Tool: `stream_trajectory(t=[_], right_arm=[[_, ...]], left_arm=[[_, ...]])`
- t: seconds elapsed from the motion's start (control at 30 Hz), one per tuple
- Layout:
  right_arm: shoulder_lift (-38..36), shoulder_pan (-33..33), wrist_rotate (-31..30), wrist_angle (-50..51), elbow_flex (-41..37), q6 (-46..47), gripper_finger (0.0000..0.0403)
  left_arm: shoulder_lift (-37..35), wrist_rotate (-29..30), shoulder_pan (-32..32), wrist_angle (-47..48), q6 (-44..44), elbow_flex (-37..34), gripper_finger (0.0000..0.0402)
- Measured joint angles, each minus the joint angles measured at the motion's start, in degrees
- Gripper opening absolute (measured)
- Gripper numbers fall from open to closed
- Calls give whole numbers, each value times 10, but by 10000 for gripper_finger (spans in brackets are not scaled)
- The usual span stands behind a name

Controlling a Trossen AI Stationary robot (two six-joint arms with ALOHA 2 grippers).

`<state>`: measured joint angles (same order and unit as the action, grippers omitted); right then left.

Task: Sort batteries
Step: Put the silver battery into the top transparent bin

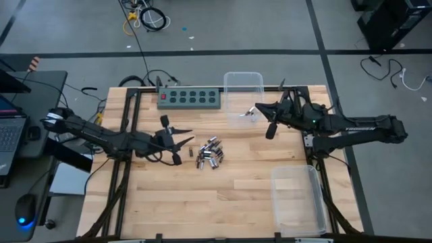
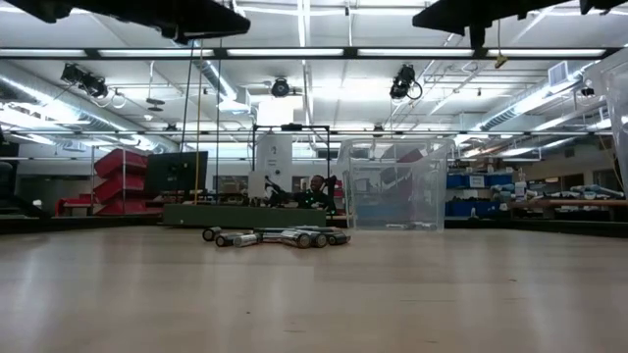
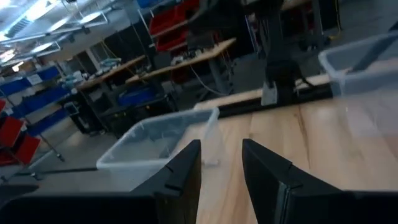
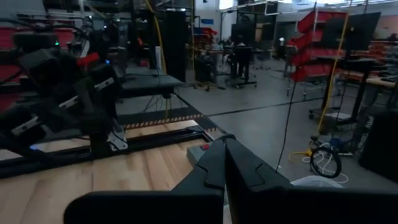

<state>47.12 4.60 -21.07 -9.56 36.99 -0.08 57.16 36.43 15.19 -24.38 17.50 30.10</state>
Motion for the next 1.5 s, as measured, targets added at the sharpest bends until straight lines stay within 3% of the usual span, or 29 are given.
stream_trajectory(t=[0.33,0.5,0.73,0.9,1.23,1.5], right_arm=[[64,-25,-23,2,47,-38,0],[91,-36,-23,21,69,-62,0],[126,-66,-15,44,90,-52,0],[134,-78,-27,79,104,-63,0],[137,-80,-51,109,107,-72,1],[137,-87,-61,146,107,-59,2]], left_arm=[[1,7,24,187,-177,-5,115],[1,-45,28,289,-255,-5,115],[16,-101,27,356,-323,-5,115],[58,-100,11,320,-337,-5,115],[191,-98,-60,161,-194,-4,115],[262,-123,-114,109,-164,-4,115]])
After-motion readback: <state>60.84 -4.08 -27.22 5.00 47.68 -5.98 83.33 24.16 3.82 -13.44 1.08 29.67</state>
